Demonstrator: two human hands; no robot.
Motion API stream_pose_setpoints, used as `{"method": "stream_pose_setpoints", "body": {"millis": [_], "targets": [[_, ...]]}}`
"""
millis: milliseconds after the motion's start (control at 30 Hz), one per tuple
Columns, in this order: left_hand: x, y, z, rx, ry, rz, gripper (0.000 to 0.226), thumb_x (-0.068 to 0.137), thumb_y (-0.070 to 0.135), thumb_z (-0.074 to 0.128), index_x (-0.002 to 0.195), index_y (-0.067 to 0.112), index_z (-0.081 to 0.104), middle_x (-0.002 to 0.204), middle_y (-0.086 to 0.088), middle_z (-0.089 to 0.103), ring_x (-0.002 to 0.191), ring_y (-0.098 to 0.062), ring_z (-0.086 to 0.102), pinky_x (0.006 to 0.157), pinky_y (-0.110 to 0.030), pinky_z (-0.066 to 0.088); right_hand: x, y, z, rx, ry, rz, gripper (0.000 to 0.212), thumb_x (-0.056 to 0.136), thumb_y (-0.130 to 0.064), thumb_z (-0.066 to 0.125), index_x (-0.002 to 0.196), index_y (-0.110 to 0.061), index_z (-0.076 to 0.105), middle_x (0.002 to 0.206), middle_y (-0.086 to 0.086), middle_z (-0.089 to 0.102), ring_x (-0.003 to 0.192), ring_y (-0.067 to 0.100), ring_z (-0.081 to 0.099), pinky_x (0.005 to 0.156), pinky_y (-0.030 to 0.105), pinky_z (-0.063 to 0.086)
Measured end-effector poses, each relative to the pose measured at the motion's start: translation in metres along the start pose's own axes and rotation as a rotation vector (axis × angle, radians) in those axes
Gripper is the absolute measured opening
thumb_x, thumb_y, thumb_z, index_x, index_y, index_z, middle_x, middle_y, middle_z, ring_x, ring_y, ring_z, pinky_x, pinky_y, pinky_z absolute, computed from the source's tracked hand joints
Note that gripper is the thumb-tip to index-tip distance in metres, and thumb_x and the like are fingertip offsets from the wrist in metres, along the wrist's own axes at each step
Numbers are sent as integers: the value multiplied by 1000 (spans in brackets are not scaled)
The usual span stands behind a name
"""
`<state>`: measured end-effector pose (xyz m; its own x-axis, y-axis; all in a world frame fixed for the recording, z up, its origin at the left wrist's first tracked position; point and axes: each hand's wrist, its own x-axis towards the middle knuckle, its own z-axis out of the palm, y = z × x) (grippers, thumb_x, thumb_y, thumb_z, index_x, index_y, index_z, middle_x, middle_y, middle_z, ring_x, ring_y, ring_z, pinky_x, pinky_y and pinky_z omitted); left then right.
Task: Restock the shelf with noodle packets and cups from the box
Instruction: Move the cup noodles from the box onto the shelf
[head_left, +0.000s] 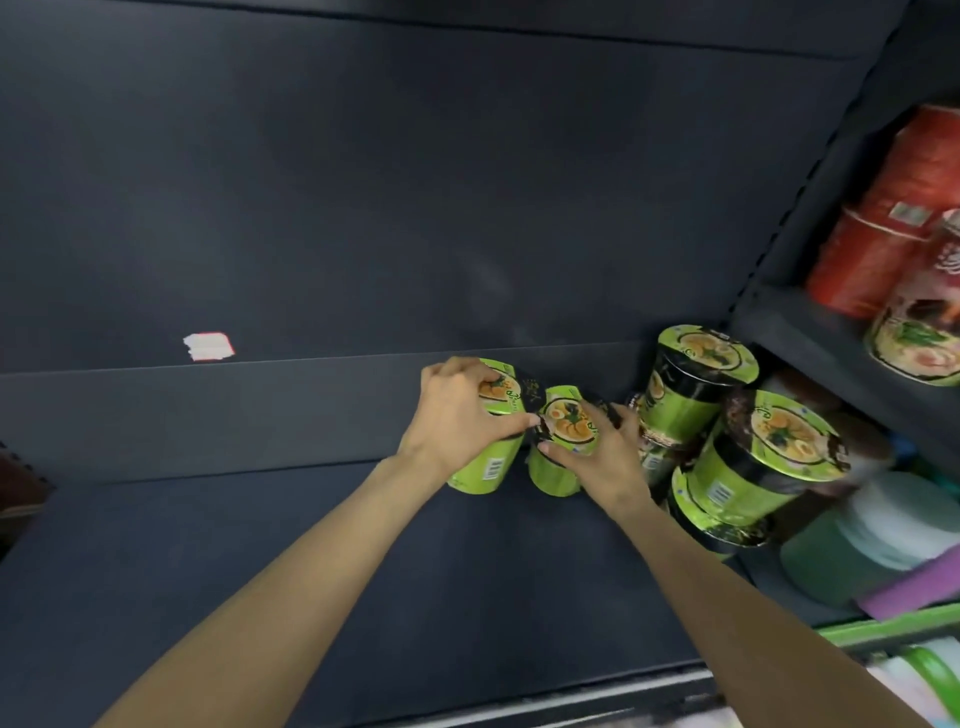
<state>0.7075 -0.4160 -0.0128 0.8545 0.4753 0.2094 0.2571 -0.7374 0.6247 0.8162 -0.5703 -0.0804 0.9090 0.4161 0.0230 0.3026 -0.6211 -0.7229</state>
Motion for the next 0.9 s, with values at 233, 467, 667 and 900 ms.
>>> {"method": "stream_pose_setpoints", "body": {"millis": [233, 467, 667, 900], "targets": [[-2, 5, 7, 7, -6, -27, 69, 66, 53, 77, 121, 15, 61, 129, 2, 52, 126, -21, 35, 103, -24, 32, 14, 25, 2, -233, -142, -87, 76, 79, -48, 69, 143, -18, 39, 154, 11, 10, 143, 27, 7, 115, 32, 14], [-6, 7, 14, 8, 8, -39, 68, 65, 55, 77, 120, 17, 63, 126, 4, 53, 123, -20, 37, 102, -22, 32, 22, 30, -16, -632, -186, -241, 57, 92, -44, 51, 144, -28, 34, 149, -4, 31, 134, 22, 25, 109, 40, 31], [-8, 16, 21, -5, 10, -17, 69, 66, 54, 77, 122, 17, 61, 130, 4, 52, 126, -19, 35, 99, -19, 29, 10, 40, -8, -658, -160, -334, 64, 90, -15, 56, 146, -27, 28, 148, -2, 27, 131, 23, 26, 101, 35, 41], [-1, 32, 26, -17, 29, 37, 67, 66, 52, 78, 121, 17, 62, 132, 4, 52, 127, -19, 36, 98, -16, 24, 14, 8, -51, 103, -175, -255, 64, 88, -4, 60, 143, -26, 36, 129, -7, 40, 122, 8, 41, 103, 26, 36]]}}
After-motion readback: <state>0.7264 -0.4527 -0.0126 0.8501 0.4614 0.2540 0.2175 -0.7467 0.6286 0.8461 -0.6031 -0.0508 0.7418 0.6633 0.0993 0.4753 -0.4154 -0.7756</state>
